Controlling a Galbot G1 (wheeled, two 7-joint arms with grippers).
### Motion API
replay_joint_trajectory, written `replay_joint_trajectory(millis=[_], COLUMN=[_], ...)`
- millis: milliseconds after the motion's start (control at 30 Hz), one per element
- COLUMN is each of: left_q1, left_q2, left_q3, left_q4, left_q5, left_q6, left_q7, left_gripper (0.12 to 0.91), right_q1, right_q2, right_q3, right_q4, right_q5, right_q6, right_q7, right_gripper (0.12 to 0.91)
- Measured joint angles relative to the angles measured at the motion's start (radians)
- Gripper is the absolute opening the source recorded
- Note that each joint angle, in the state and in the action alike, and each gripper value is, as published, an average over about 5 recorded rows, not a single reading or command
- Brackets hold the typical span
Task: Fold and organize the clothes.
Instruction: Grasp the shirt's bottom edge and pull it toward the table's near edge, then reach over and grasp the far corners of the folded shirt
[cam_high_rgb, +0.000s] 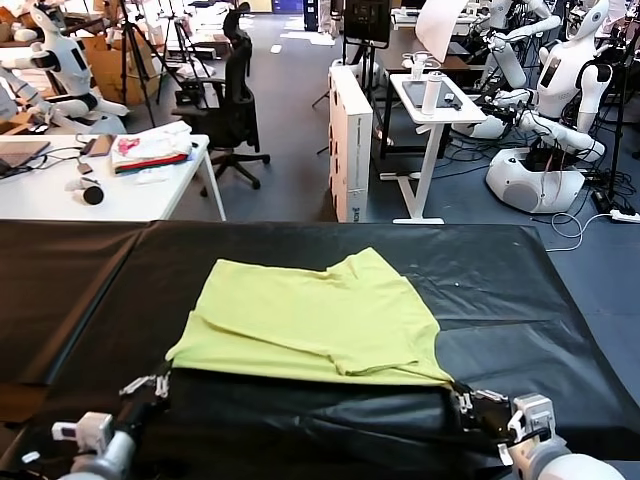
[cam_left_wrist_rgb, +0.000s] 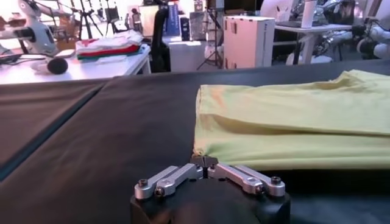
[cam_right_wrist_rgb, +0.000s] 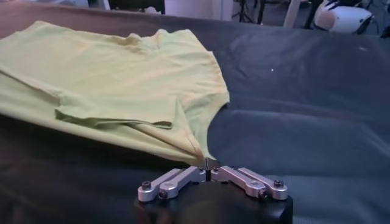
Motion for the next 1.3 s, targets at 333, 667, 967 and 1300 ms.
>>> replay_joint_trajectory(millis=[333,667,967,1300], left_q1=[0.053,0.015,-0.271,-0.656], left_q2=[-0.027,-0.005,0.025,0.092], left_q3=[-0.022,-0.086,-0.024,0.124], left_q4=[-0.047,-0.108,-0.055,0.196], left_q5=[0.003,-0.076,-0.303,-0.438], left_q6=[0.073,0.232,0.358,0.472], left_q7=[-0.032,-0.088,-0.124,-0.104], left_gripper=[0.491,0.901,0.907,0.907], right_q1=[-0.025,0.198,0.548,0.865], right_q2=[-0.028,-0.020,-0.017,0.063], right_q3=[0.040,0.026,-0.142,-0.366], right_q4=[0.063,-0.011,-0.243,-0.507], right_q5=[0.076,0.166,0.204,0.180], right_q6=[-0.025,-0.021,-0.026,-0.026], right_q7=[-0.005,0.027,0.093,0.124], right_gripper=[0.840,0.907,0.907,0.907])
